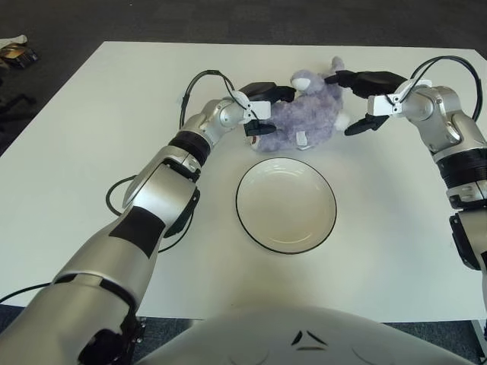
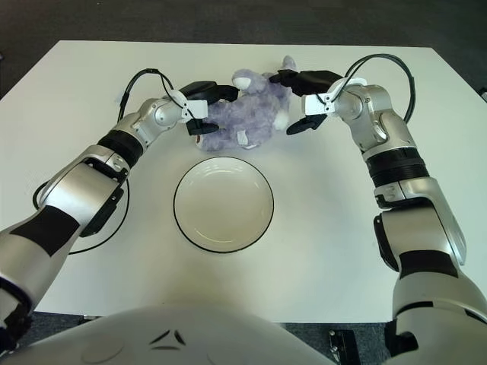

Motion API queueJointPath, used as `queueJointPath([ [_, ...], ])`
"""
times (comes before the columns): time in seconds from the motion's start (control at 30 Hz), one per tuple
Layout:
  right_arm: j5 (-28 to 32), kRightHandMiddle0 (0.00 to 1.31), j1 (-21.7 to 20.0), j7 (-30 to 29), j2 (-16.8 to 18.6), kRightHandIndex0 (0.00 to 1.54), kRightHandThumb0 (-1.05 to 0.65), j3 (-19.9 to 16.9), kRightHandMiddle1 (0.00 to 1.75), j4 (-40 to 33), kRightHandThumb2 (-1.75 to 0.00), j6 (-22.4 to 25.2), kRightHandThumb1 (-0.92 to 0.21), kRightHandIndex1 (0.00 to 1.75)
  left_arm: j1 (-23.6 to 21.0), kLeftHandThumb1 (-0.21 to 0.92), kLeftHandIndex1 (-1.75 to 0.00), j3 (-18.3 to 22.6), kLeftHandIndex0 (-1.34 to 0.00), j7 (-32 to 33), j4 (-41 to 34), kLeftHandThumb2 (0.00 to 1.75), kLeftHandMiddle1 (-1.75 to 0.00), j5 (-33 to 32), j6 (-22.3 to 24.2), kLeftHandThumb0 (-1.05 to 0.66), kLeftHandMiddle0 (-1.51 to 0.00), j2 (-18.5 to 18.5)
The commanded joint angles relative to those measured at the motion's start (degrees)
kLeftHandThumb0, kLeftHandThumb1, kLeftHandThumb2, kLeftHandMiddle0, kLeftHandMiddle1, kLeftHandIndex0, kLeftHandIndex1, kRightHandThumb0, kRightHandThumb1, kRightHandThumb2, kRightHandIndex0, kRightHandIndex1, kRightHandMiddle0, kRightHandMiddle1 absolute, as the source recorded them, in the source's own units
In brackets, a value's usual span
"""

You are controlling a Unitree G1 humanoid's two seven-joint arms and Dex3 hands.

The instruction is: Put the doll into the plate.

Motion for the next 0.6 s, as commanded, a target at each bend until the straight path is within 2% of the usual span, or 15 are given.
queueJointPath([
  [0.0,-1.04,0.0,-1.81,-0.58,0.51,0.18,-0.97,1.03,0.38,1.46,-0.59,-0.34,-0.53,0.12,0.34,-0.05,-1.75,0.5,-0.68,-0.31,-0.44,1.66,-1.52,-0.48,-0.08,0.0,-0.95,-0.07],
  [0.37,-0.71,0.0,-3.08,-2.57,1.9,0.19,-0.89,2.05,0.36,4.19,-0.61,-2.93,-0.49,0.17,0.8,-0.12,-1.75,-0.56,-0.72,3.98,-0.57,1.74,-1.57,1.22,-0.39,0.0,-0.98,-0.09],
  [0.57,-0.69,0.0,-3.19,-3.78,2.52,0.1,-0.75,2.23,0.41,5.74,-0.76,-4.78,-0.37,0.17,0.88,-0.11,-1.75,-1.25,-0.72,6.98,-0.24,1.75,-1.6,2.66,-1.73,0.0,-0.97,0.24],
])
